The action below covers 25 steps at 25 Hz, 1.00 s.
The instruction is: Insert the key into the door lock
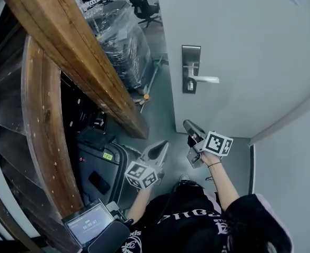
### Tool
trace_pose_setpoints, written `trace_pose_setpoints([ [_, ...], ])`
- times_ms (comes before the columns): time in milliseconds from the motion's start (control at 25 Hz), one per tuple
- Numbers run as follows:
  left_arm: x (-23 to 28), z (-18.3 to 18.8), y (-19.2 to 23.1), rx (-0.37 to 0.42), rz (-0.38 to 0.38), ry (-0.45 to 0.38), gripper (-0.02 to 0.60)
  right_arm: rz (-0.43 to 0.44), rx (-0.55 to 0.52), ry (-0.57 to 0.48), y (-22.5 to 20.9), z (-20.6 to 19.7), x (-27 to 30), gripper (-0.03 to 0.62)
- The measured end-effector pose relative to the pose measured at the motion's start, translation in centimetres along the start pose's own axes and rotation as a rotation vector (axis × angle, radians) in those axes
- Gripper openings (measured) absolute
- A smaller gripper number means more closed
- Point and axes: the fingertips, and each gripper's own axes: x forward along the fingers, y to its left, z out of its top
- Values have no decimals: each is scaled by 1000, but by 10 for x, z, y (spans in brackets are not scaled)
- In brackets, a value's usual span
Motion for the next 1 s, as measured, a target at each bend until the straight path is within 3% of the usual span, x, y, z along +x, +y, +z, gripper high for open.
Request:
trace_pose_setpoints([
  [240,-56,0,-34,64,-57,41,6,3,15,30,53,-73,-31,37],
  [520,-153,-24,-65,59,-91,67,6,-57,-8,30,94,-176,-76,34],
  [720,-214,-47,-85,59,-124,89,6,-75,-33,-36,133,-223,-118,34],
  [1000,-261,-75,-126,0,-181,102,6,-177,-66,-86,155,-270,-192,34],
])
